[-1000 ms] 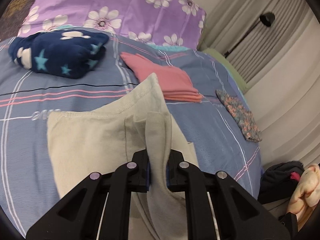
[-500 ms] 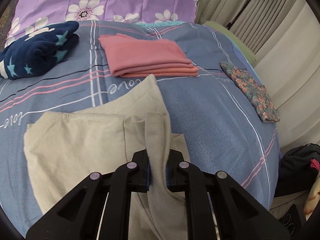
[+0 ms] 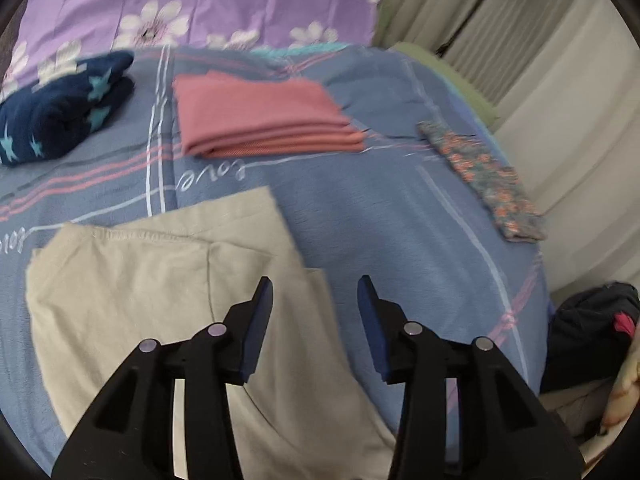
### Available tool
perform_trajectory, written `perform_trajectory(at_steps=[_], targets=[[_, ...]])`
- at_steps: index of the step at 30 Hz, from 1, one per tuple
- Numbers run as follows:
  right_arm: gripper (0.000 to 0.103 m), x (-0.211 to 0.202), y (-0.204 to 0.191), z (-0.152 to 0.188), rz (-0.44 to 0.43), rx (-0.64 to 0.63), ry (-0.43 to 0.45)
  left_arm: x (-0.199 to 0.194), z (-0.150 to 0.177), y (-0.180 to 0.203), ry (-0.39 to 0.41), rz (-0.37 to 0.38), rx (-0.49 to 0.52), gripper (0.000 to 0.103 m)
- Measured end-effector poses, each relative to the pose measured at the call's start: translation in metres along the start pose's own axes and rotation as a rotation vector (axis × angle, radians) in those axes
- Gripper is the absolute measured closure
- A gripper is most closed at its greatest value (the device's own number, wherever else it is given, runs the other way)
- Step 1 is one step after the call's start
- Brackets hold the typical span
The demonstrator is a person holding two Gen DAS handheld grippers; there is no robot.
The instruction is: Fold small clothes
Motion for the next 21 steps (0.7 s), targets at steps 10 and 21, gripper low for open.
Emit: perform_trajectory(at_steps=[10,21], targets=[[0.093,-0.005,0.003,0.003,-0.028,0.033,-0.012,-0.107,0.109,-0.016,0.083,-0.177,0.254,0.045],[0.077,-0.004,-0.003,-0.001,-0.017,0.025,-0.03,-0.131,0.214,-0.073,-0.006,-0.391,0.281,0.043]])
Point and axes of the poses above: each gripper's, at about its wrist camera, not at the fingertips, and x roughly the way its jaws point, y to its right, z to its underside, the point moved 9 cm from there along x, roughly the way its jaws point
